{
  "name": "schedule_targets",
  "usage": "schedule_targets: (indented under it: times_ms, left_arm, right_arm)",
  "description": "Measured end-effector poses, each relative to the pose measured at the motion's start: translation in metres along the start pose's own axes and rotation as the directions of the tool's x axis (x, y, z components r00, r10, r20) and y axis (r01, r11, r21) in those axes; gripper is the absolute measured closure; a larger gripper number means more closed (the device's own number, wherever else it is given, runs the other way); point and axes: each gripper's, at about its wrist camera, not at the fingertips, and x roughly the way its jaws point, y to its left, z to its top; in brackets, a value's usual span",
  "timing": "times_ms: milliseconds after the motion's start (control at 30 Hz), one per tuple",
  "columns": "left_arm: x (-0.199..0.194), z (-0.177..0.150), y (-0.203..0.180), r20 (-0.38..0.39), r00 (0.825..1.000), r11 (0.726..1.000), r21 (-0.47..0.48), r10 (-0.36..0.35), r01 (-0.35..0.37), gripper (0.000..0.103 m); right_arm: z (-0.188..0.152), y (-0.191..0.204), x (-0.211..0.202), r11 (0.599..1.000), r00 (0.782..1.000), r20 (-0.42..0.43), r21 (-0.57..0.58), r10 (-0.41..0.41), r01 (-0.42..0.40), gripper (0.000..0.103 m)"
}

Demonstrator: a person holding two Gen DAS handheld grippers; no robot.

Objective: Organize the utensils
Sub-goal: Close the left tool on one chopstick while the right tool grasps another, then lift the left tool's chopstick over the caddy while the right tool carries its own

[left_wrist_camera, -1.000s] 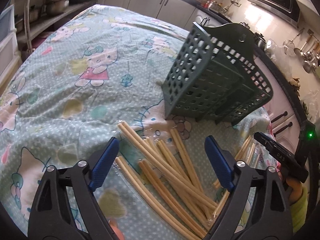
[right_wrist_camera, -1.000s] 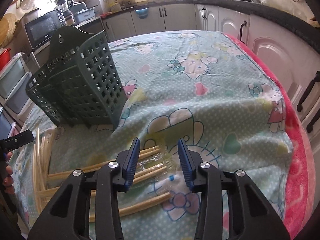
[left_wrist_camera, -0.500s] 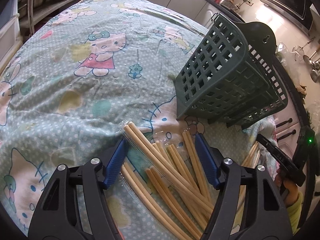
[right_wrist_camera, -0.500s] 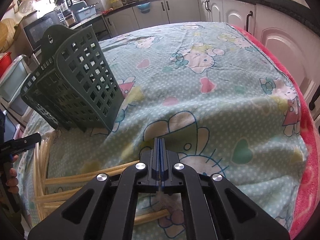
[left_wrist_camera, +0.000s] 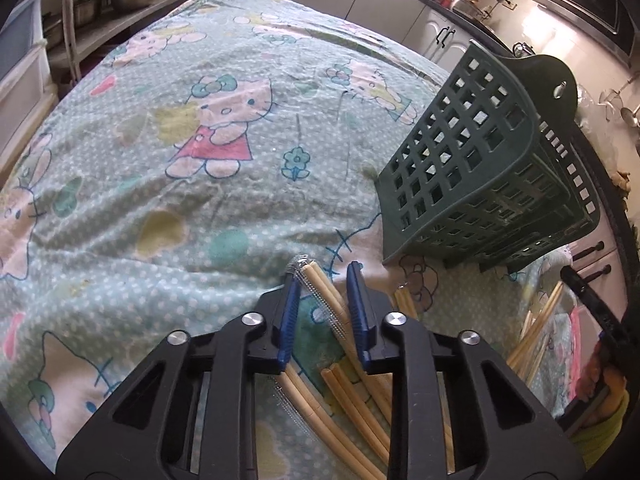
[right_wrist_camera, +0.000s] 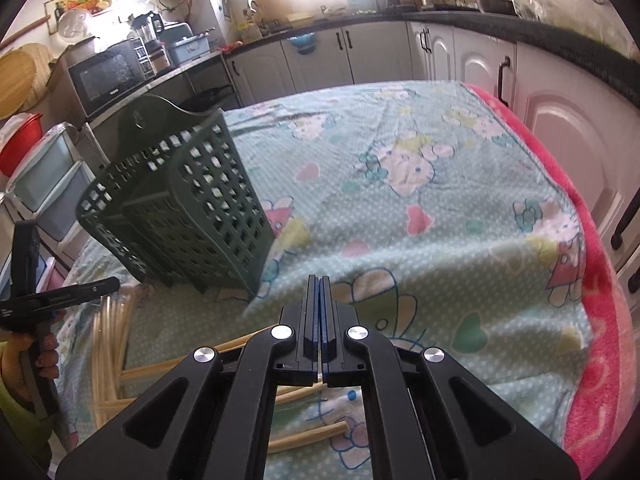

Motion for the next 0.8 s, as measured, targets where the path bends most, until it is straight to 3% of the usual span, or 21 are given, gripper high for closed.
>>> schedule_targets:
  times_ms: [300,800]
  left_arm:
    - [-0.043,0.006,-0.017,0.103,0.992,0.996,0.055,-0.075,0.070,0.094]
    - [-0.108,0.016,-0.071,0.232,0.953,0.966,0.211,-0.196,0.147,0.099]
  right_arm:
    - [0.012,0.024,-0.036,0.998,0.995,0.092,-0.059,0.028,-0.023,0.102]
    - [0.035,0.080,-0.103,0.976,0.966,0.230,-0.204,0.120,-0.073,0.102]
